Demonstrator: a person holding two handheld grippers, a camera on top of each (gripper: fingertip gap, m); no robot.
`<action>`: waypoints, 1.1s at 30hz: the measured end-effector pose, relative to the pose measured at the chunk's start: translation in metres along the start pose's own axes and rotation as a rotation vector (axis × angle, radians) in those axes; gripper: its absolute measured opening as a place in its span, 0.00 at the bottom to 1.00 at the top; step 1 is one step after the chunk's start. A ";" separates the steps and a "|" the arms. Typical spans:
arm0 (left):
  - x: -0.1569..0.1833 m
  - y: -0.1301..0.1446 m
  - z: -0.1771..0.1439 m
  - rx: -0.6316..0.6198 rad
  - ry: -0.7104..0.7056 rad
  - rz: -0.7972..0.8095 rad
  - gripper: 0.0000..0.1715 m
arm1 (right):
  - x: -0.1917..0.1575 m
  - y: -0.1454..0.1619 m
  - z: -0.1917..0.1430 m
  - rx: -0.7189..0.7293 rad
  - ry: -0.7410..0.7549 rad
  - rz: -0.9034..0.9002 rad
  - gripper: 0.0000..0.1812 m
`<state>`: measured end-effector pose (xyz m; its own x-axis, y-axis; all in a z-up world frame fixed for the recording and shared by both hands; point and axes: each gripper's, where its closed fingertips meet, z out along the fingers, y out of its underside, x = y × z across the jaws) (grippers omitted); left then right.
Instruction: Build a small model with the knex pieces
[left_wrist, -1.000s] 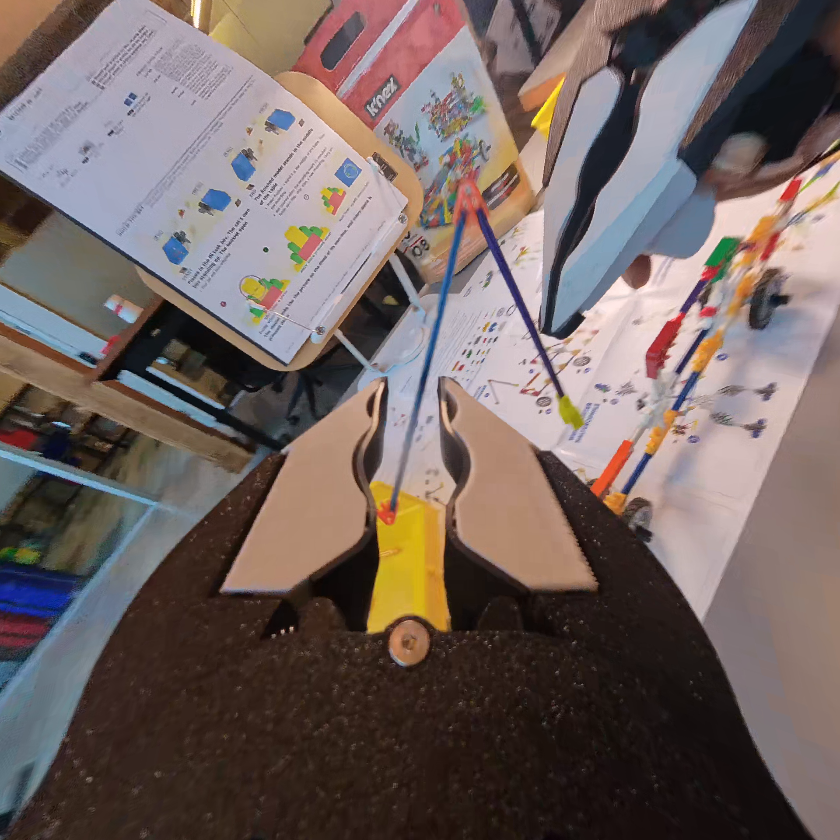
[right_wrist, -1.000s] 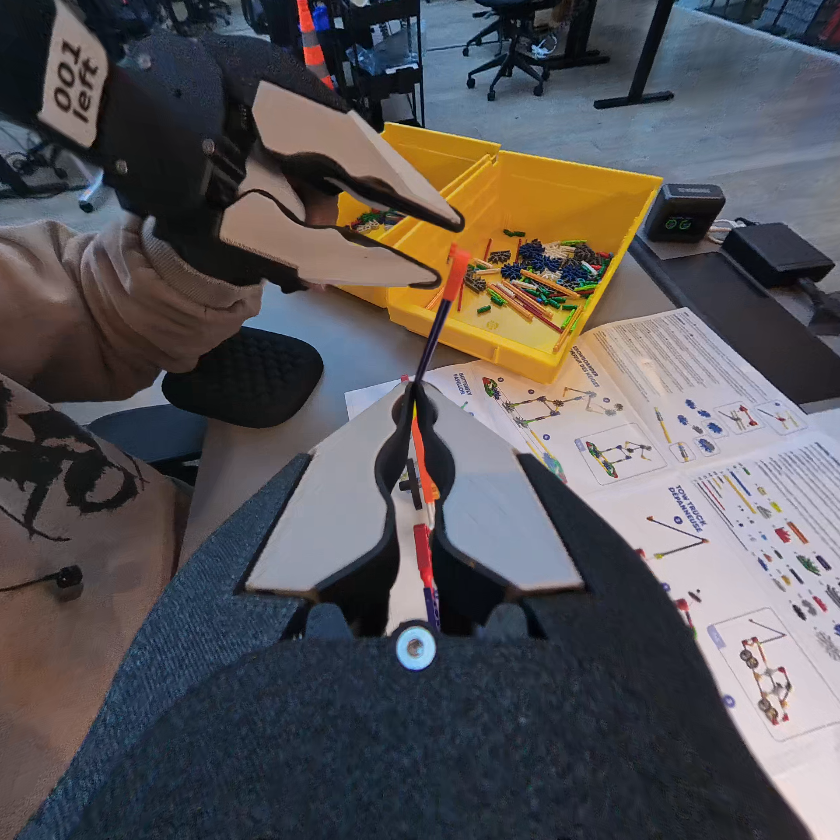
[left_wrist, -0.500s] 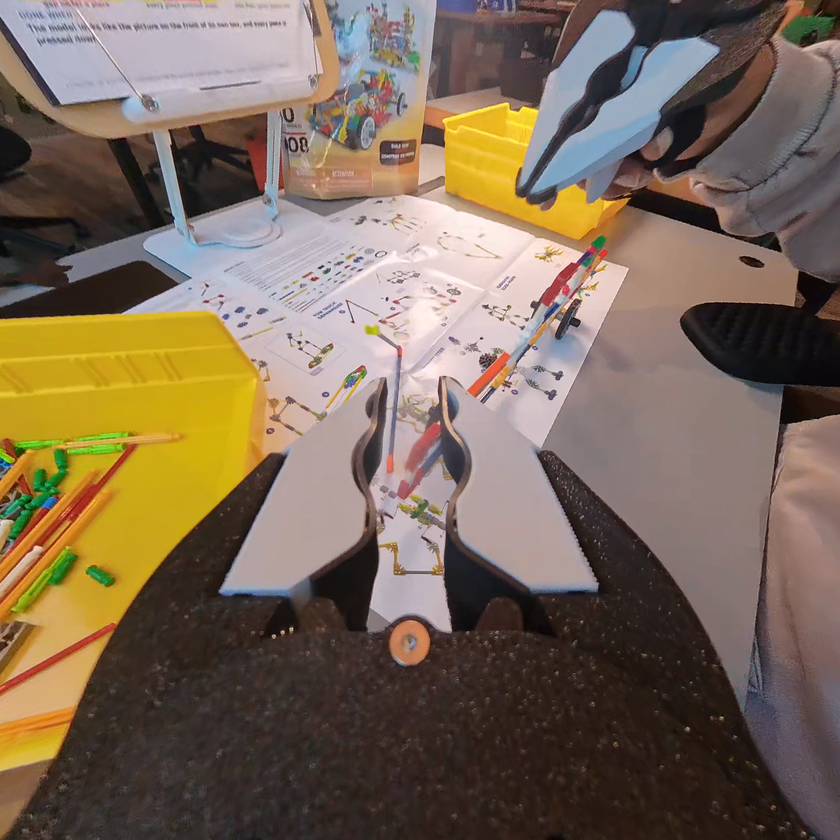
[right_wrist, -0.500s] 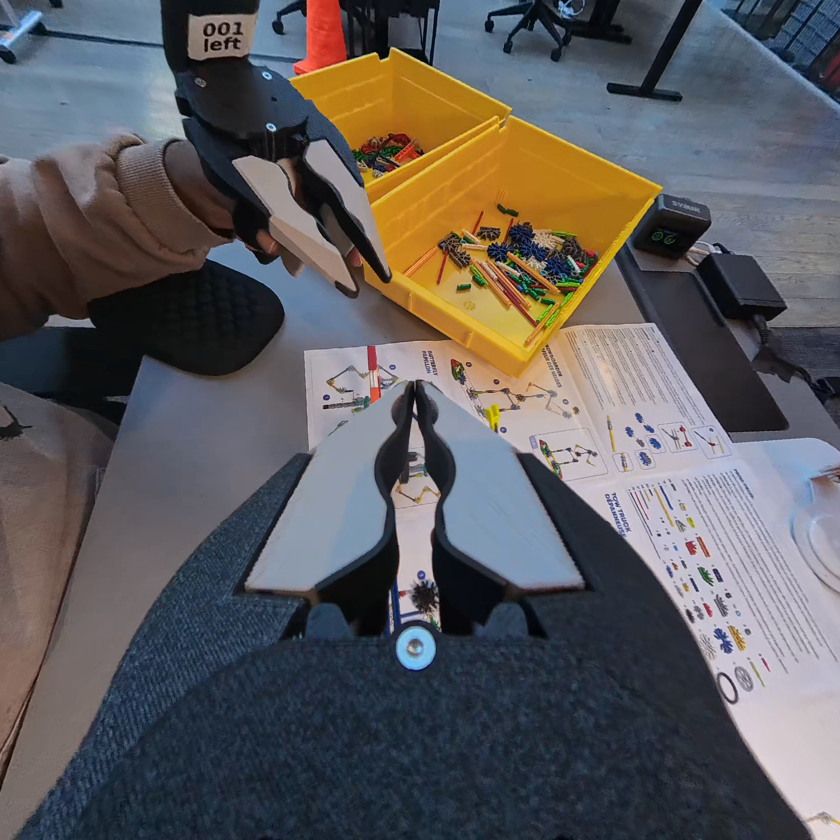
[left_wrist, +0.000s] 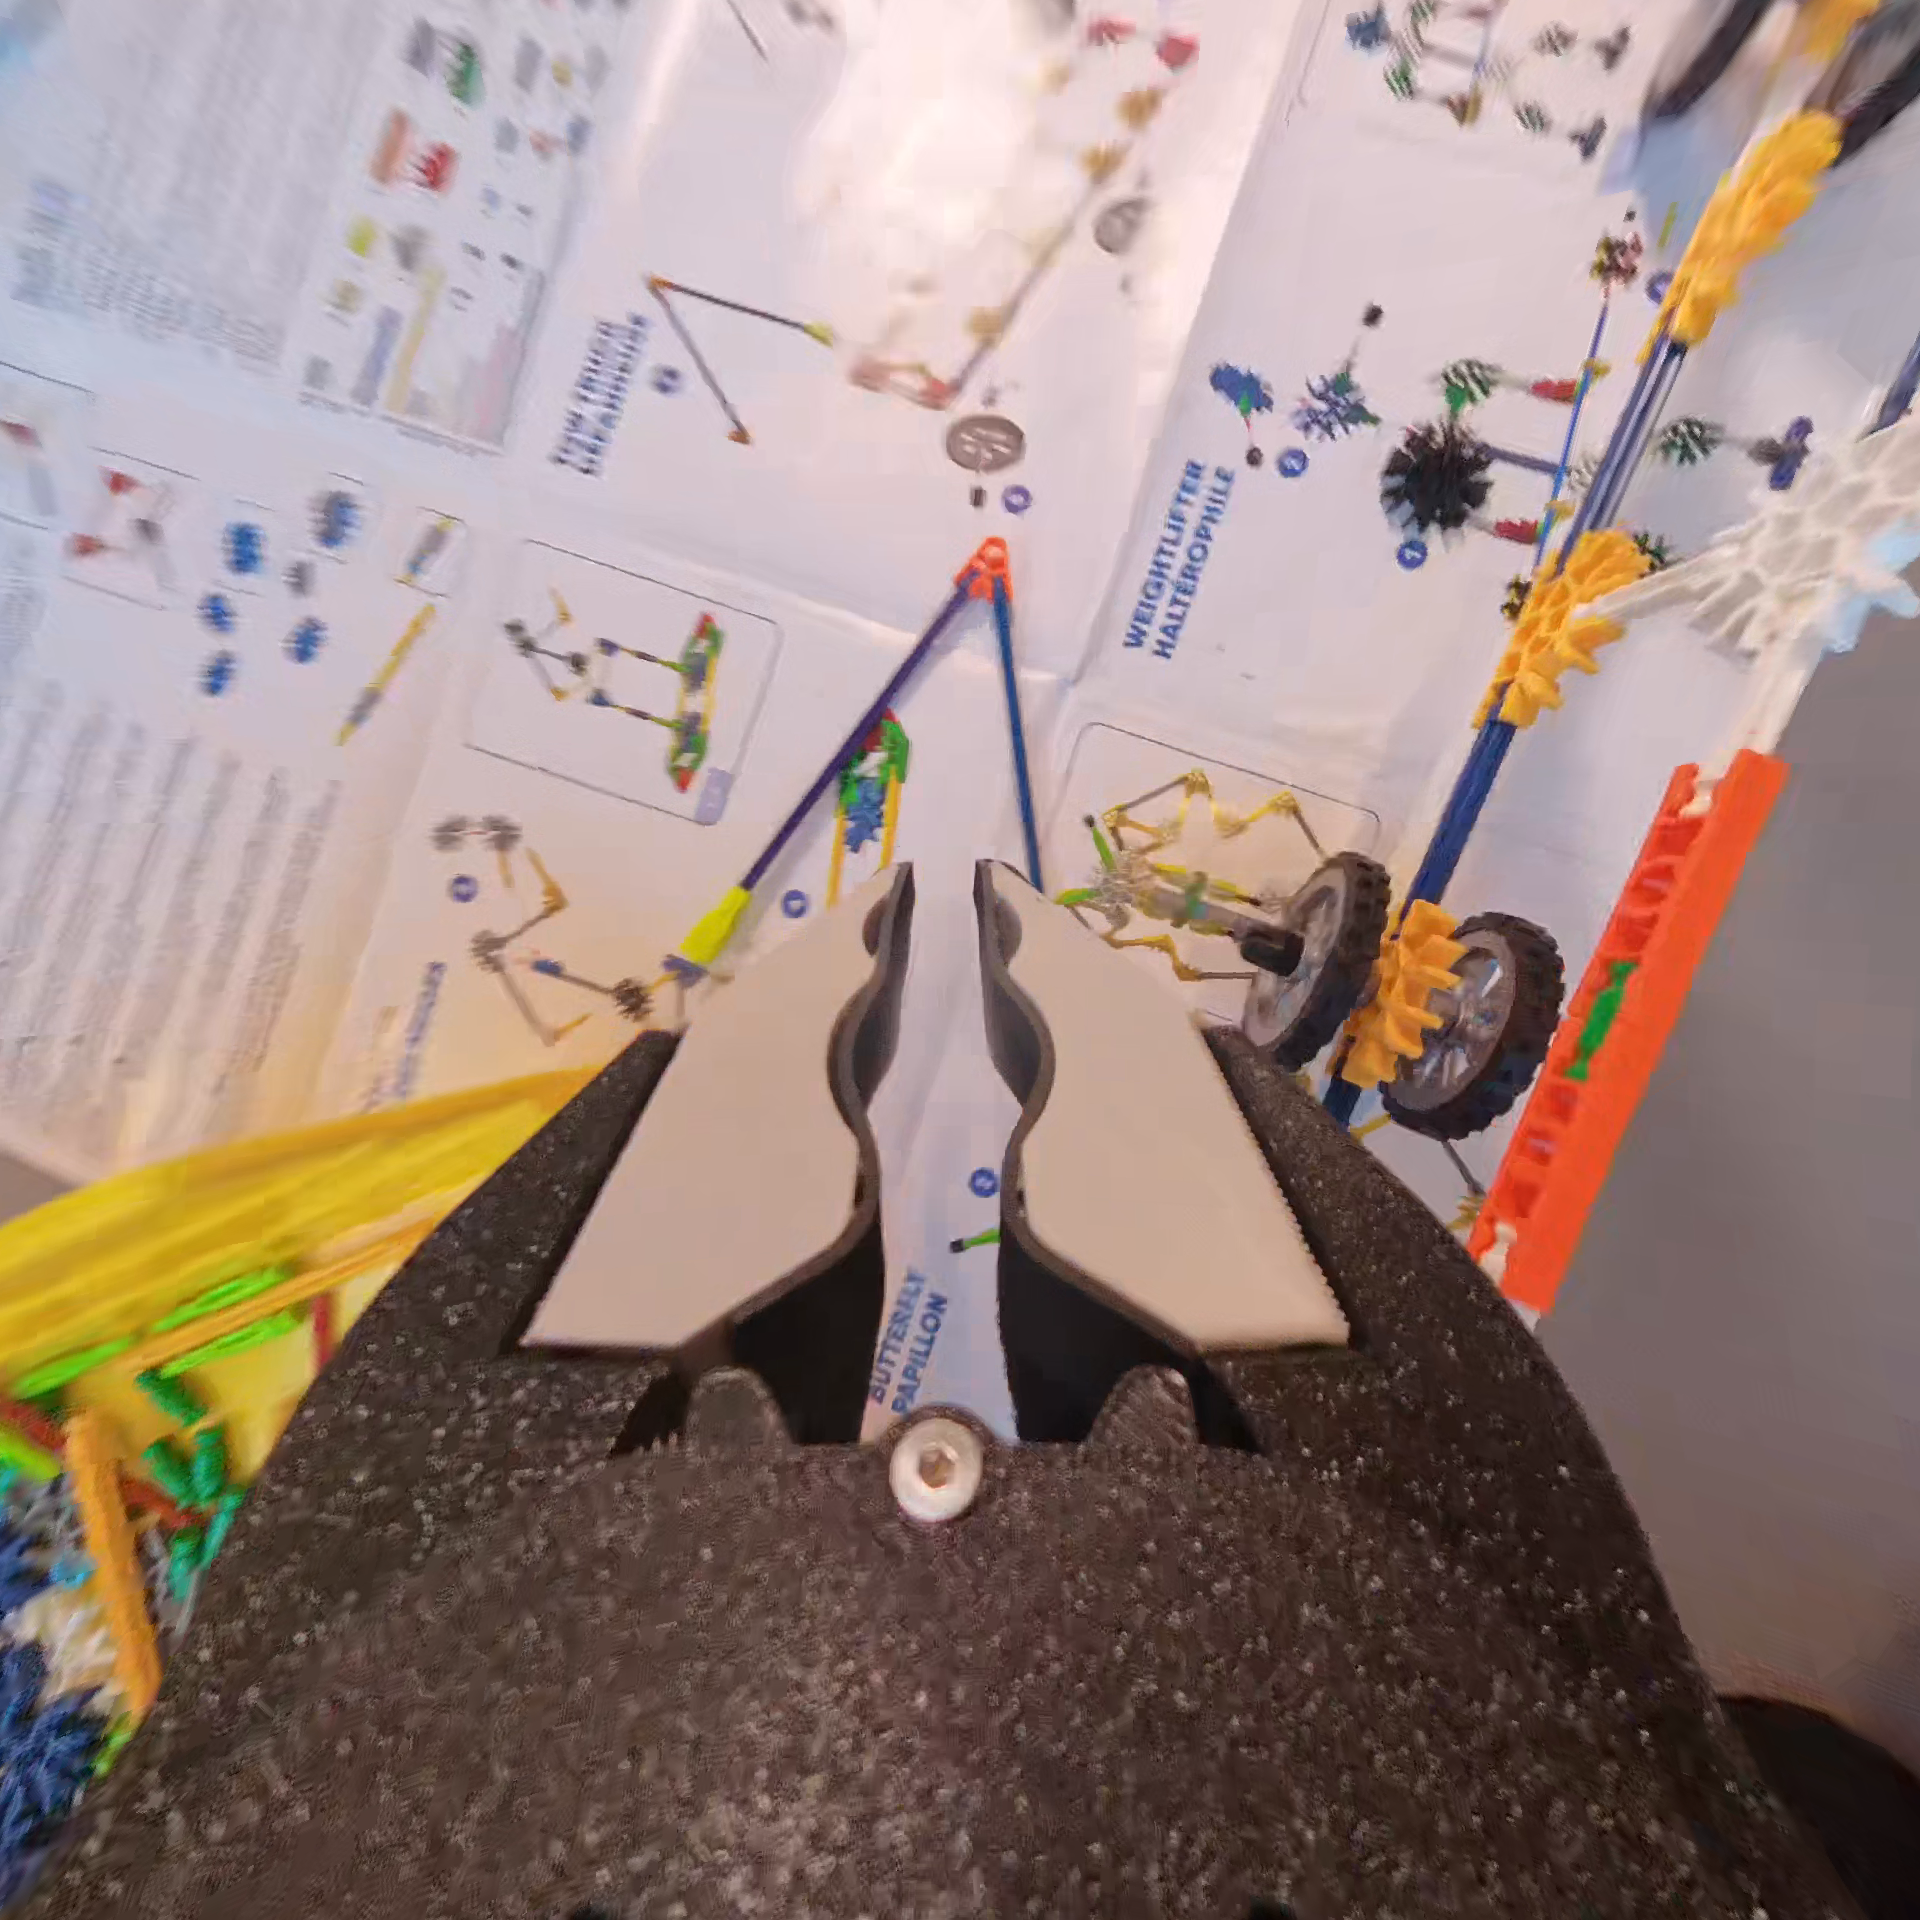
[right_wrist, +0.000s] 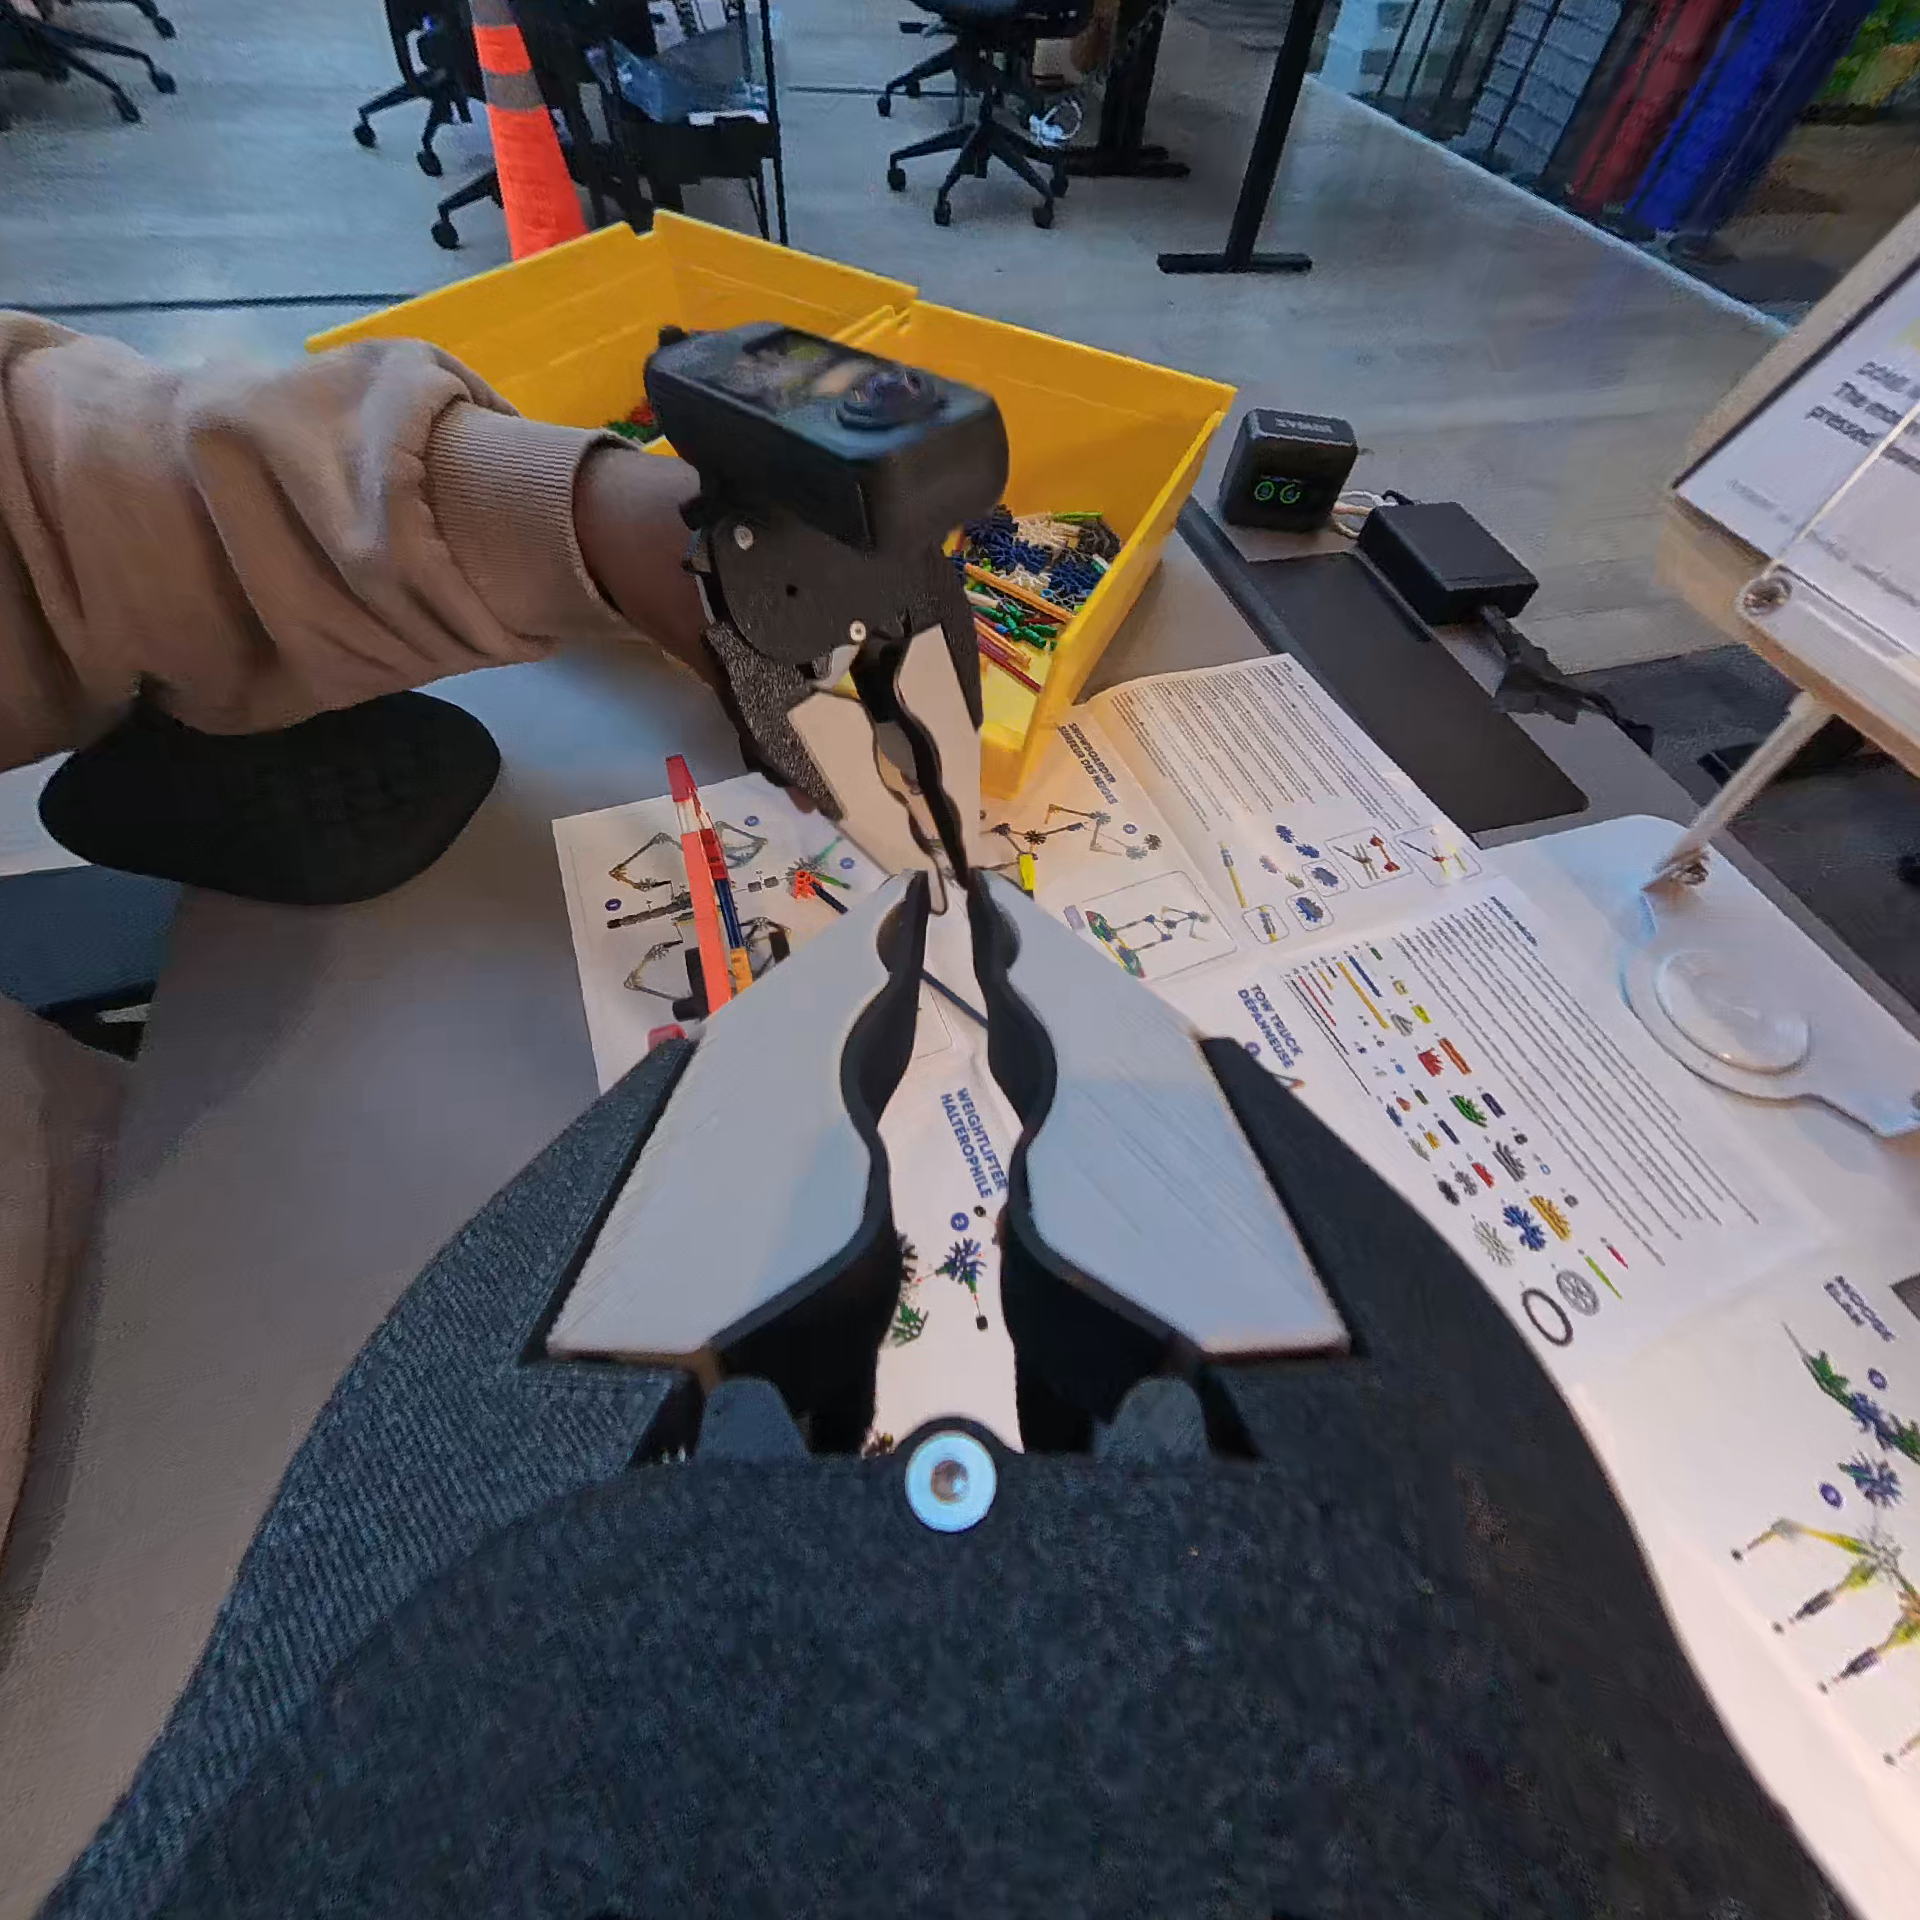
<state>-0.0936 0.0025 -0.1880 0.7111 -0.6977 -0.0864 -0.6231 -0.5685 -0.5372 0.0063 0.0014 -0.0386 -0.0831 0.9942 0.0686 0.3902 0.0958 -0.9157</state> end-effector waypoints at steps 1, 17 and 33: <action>0.009 0.002 0.011 -0.059 0.060 0.005 0.07 | 0.004 0.005 -0.005 0.000 0.012 0.013 0.03; 0.011 -0.012 0.021 -0.144 0.163 0.039 0.00 | 0.040 0.057 -0.058 0.057 0.125 0.097 0.04; 0.160 -0.068 -0.149 0.202 1.039 0.324 0.00 | -0.095 0.001 -0.010 0.023 -0.244 -0.674 0.11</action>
<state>0.0138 -0.1351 -0.0399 -0.1541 -0.8807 0.4478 -0.5981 -0.2776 -0.7518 0.0234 -0.0923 -0.0424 -0.5031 0.6795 0.5340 0.1628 0.6813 -0.7137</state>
